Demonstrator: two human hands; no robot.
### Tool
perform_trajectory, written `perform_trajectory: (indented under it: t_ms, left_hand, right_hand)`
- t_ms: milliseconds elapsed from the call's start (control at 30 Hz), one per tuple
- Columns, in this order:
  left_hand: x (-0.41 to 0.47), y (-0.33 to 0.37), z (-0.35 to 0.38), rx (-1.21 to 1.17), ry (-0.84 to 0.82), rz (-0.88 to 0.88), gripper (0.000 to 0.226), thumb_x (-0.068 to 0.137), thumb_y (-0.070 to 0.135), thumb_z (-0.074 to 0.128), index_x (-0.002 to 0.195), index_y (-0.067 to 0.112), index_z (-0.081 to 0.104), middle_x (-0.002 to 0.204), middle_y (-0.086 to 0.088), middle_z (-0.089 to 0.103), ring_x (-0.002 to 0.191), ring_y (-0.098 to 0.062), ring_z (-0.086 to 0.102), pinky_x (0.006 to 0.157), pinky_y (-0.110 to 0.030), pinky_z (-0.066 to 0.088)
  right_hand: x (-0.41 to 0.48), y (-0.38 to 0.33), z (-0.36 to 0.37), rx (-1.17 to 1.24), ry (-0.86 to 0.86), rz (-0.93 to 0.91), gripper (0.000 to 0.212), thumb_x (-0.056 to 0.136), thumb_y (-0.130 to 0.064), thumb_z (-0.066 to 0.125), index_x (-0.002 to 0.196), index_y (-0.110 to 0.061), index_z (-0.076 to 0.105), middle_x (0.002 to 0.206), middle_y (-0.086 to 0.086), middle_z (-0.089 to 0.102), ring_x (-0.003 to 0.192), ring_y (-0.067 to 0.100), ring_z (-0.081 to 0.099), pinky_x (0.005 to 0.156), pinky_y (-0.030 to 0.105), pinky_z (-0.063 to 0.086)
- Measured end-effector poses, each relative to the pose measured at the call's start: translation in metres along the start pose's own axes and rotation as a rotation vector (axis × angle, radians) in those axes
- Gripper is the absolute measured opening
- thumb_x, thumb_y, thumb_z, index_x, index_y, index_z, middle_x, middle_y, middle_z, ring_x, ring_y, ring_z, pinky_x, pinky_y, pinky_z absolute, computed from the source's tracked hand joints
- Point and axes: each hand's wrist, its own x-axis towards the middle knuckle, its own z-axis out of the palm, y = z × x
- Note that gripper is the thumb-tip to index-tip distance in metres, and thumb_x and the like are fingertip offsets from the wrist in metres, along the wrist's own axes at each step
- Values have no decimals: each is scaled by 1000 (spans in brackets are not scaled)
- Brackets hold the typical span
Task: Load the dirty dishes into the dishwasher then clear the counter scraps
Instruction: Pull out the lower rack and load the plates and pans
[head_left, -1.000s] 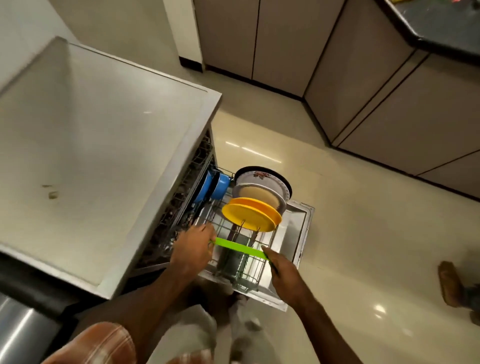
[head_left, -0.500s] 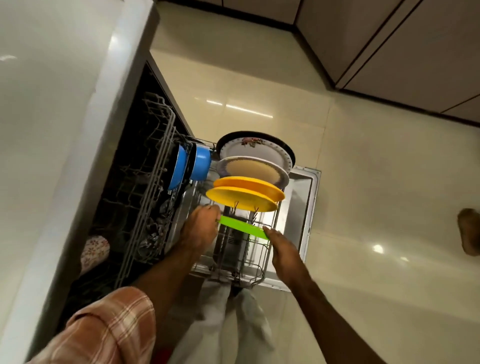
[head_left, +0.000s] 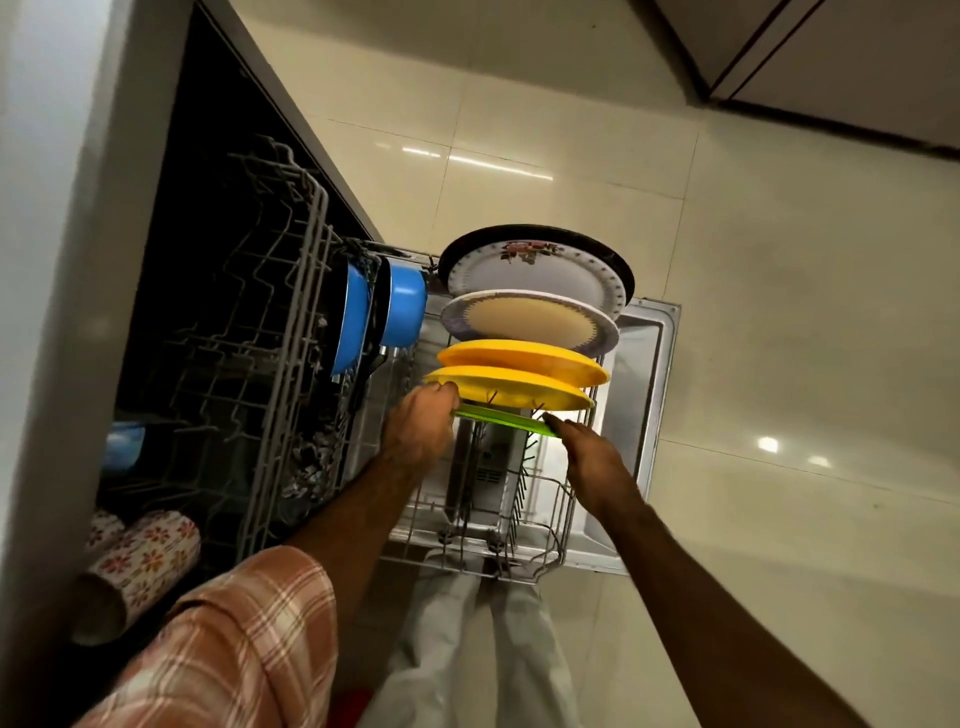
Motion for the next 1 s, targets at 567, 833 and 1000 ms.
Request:
perform_trajectory:
  t_ms: [567, 833, 1000]
  left_hand:
    - [25, -9, 45, 129, -423, -66, 22, 96, 8, 59, 118, 6, 60, 94, -7, 54, 68, -14, 52, 69, -25, 46]
    - [12, 2, 51, 73, -392, -27, 23, 96, 1, 56, 117, 8, 59, 112, -8, 59, 93, -18, 58, 77, -24, 46]
    - [-17, 18, 28, 49, -282, 24, 27, 93, 3, 58, 118, 14, 61, 114, -6, 61, 99, -19, 59, 87, -31, 53]
  right_hand:
    - [17, -21, 2, -416, -159, 200, 36, 105, -9, 52, 138, -20, 62, 108, 8, 71, 94, 23, 69, 77, 35, 57]
    - [10, -19, -2, -324, -159, 110, 52, 103, 0, 45, 154, -12, 40, 133, 14, 63, 112, 29, 64, 91, 40, 54]
    - [-10, -31, -25, -192, -112, 61, 54, 100, 0, 53, 150, -18, 48, 129, 10, 67, 108, 27, 66, 93, 40, 56]
